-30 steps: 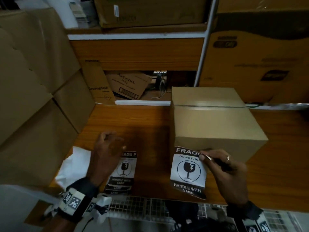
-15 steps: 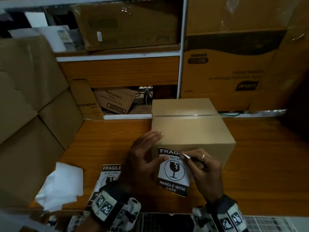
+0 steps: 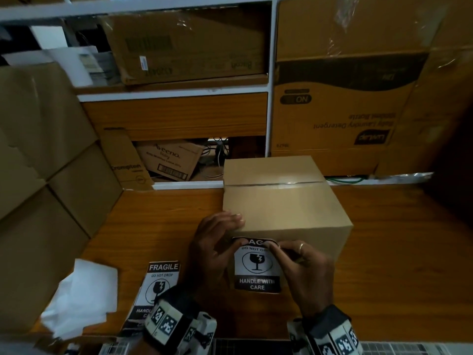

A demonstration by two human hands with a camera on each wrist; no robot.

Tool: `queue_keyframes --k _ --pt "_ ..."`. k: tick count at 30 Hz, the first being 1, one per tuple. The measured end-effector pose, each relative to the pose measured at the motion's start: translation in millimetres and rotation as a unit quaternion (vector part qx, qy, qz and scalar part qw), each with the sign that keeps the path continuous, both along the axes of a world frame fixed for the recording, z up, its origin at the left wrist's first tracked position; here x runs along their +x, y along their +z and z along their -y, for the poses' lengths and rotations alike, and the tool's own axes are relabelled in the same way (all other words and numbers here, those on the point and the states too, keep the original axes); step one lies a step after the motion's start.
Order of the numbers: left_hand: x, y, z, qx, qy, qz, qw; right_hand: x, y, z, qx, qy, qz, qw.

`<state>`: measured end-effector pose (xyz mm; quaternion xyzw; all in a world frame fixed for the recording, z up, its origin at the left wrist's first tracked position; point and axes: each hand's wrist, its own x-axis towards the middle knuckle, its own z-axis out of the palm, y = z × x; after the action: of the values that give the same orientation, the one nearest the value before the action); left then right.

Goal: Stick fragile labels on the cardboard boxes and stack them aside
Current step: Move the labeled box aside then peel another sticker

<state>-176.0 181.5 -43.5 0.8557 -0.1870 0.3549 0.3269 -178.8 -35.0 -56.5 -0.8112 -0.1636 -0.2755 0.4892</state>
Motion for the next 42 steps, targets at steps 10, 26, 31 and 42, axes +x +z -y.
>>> queue_keyframes --k 10,26,31,42 --pt "-0.3 1.3 3.0 -0.025 0.005 0.002 1.0 8.6 11.7 2.7 -0.134 -0.123 0.123 0.976" --pt "3.1 -14.2 -2.6 0.026 -0.032 0.015 0.999 44.5 -2.1 15.4 -0.143 -0.068 0.18 0.971" --pt "4.3 -29.4 -2.8 0.084 -0.009 0.0 0.996 45.5 -18.9 25.5 -0.282 -0.075 0.16 0.943" --pt "1.6 -33.0 -3.6 0.22 0.092 0.007 0.971 44.5 -26.8 21.0 -0.325 -0.107 0.144 0.929"
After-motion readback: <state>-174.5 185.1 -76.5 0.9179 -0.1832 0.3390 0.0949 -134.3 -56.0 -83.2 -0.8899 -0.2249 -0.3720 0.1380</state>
